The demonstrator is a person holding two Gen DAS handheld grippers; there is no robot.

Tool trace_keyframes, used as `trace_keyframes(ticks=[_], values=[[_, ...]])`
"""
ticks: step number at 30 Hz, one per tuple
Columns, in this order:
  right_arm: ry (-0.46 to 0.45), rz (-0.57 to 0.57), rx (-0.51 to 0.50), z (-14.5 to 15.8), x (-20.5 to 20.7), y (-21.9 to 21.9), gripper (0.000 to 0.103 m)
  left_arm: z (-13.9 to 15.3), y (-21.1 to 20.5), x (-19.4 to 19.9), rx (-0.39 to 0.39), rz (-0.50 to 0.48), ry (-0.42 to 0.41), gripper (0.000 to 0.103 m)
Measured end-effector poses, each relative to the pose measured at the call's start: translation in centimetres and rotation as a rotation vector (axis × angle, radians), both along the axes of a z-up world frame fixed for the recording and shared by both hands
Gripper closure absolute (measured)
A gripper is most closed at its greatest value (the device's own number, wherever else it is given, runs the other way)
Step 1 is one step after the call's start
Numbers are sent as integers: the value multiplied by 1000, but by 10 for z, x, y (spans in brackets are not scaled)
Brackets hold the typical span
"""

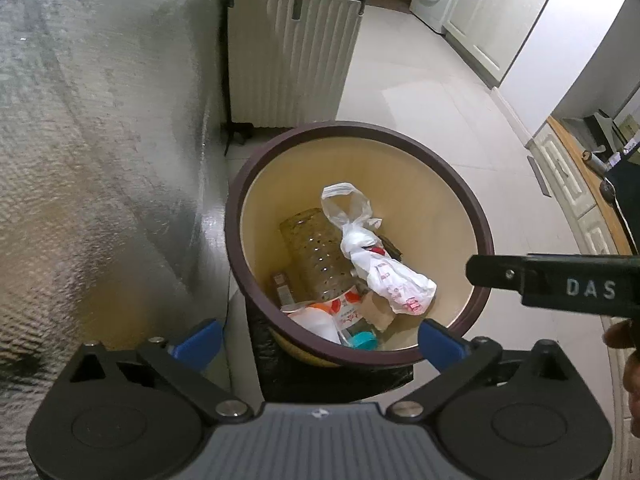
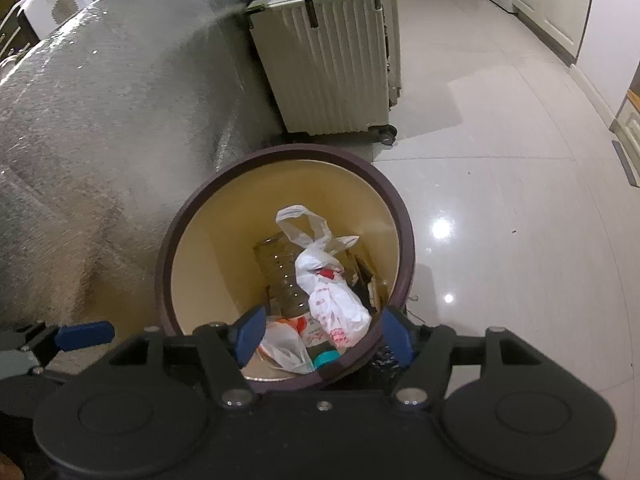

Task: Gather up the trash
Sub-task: 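Open the left tool over the wastebasket while the right tool releases the white bag, then withdraw both tools from the wastebasket back toward the table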

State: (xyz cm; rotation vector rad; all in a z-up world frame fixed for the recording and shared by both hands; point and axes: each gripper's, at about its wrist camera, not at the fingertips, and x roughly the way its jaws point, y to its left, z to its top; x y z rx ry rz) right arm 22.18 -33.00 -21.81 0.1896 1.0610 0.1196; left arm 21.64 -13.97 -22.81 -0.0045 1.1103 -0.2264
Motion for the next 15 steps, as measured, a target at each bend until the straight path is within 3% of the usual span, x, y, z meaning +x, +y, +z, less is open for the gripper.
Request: trace_keyframes(ticks=[7, 15], values=[[-26, 0, 0, 12, -13, -3, 31, 14, 5, -8, 17, 8, -19, 0], [-60, -9, 8, 27, -33, -8, 14, 32, 7, -19, 16, 19, -46, 0]])
